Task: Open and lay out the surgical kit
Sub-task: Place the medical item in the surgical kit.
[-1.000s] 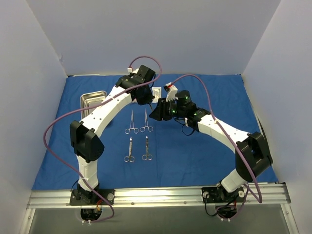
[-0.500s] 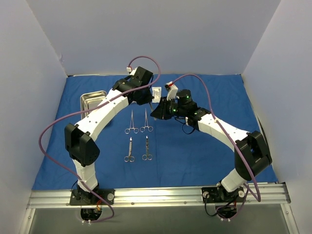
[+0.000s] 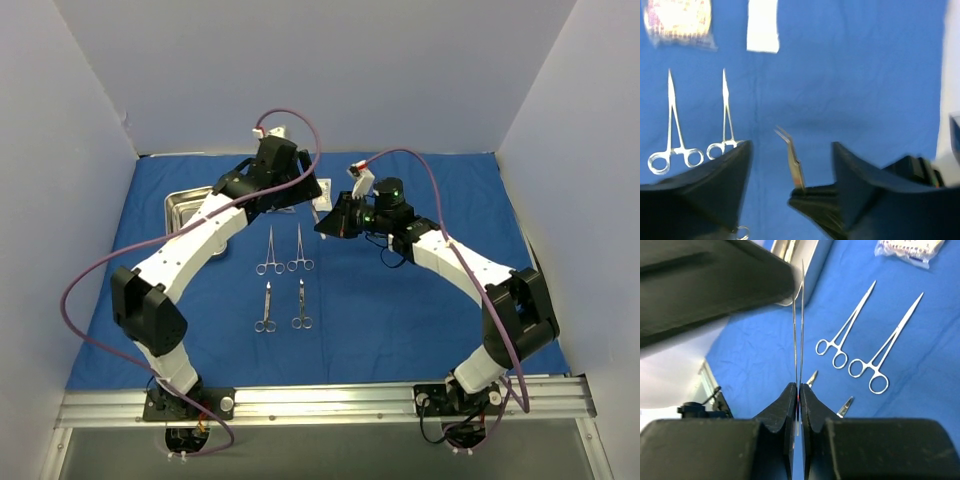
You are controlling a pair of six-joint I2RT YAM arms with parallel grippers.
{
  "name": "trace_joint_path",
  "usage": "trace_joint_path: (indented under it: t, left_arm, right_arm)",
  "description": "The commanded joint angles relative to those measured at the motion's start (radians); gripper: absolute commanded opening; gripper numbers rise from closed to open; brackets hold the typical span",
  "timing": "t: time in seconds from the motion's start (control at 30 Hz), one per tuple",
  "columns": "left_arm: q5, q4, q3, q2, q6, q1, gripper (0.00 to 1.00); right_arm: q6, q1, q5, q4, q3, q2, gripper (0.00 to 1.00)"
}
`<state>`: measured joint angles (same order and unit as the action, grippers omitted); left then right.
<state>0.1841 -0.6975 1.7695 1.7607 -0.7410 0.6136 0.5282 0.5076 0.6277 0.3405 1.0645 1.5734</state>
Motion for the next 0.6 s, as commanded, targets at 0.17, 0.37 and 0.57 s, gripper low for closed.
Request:
trace_joint_path:
  t: [0.17, 0.37, 0.57]
  left_arm:
    - [-0.433, 0.433, -0.16, -0.201, 0.141, -0.152, 0.94]
    - [-0.75, 0.611, -0.251, -0.219, 0.092, -0.221, 0.94]
    - [-0.92, 0.889, -0.337, -0.225, -0.05, -0.247, 1.0]
  right_arm:
    - [0.151, -0.086, 0.208, 0.21, 0.048, -0.087, 0.0]
    - [0.362, -0.109, 0.371, 0.513, 0.029, -0.084, 0.0]
    - [0.665, -0.115, 0.435, 0.963, -0.014, -0.032, 0.0]
